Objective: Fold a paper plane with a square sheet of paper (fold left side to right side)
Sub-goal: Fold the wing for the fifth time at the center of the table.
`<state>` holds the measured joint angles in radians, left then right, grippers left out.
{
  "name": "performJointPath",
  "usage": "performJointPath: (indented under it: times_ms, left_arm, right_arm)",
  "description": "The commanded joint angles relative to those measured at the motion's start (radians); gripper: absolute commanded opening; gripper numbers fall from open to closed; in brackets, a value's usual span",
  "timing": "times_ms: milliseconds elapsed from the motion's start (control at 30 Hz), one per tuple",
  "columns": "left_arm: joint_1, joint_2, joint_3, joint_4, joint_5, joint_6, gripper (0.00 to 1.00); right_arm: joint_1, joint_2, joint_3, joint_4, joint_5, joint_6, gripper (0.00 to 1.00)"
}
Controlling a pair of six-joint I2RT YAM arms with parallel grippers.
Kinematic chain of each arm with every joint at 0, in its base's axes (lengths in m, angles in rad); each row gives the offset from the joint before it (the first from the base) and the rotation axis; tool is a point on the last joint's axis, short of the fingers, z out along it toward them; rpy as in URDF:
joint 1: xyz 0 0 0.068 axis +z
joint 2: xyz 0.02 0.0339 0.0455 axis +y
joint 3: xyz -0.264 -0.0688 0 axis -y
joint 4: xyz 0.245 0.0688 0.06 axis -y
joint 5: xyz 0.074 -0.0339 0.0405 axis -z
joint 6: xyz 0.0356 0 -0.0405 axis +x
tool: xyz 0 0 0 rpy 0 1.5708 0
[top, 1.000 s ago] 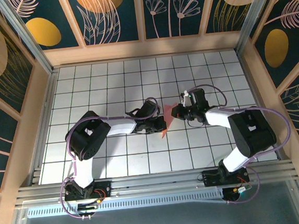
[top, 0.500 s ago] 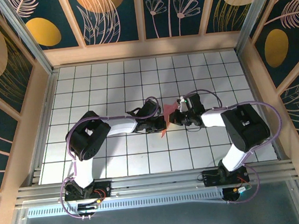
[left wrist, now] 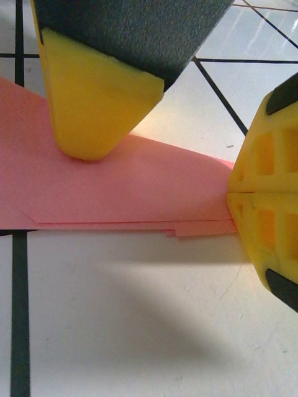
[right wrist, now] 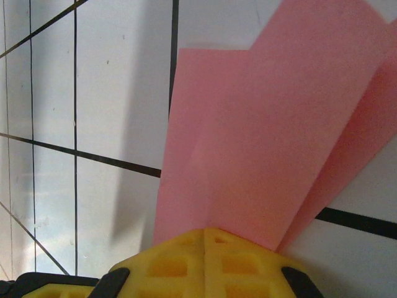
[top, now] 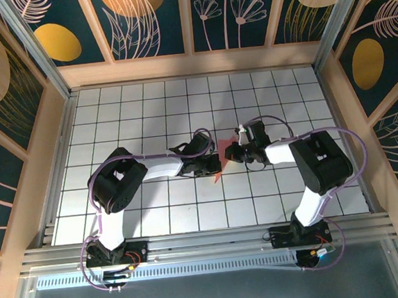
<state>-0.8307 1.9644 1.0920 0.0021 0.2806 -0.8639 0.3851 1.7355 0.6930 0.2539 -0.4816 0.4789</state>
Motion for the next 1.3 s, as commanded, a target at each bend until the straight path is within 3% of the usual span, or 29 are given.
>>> performJointPath:
  times_ms: [0, 933, 1267]
  left_arm:
    - [0.007, 0.060, -0.018, -0.145, -0.077, 0.020, 0.00]
    - [0.006, 0.077, -0.019, -0.137, -0.060, 0.026, 0.00]
    - [0.006, 0.070, -0.026, -0.128, -0.060, 0.027, 0.00]
  right_arm:
    - [-0.028, 0.034, 0.028, -0.036, 0.057, -0.042, 0.00]
    - [-0.224, 0.172, 0.203, -0.106, 0.034, -0.106, 0.00]
    - [-0.253, 0.115, 0.237, -0.154, 0.036, -0.134, 0.00]
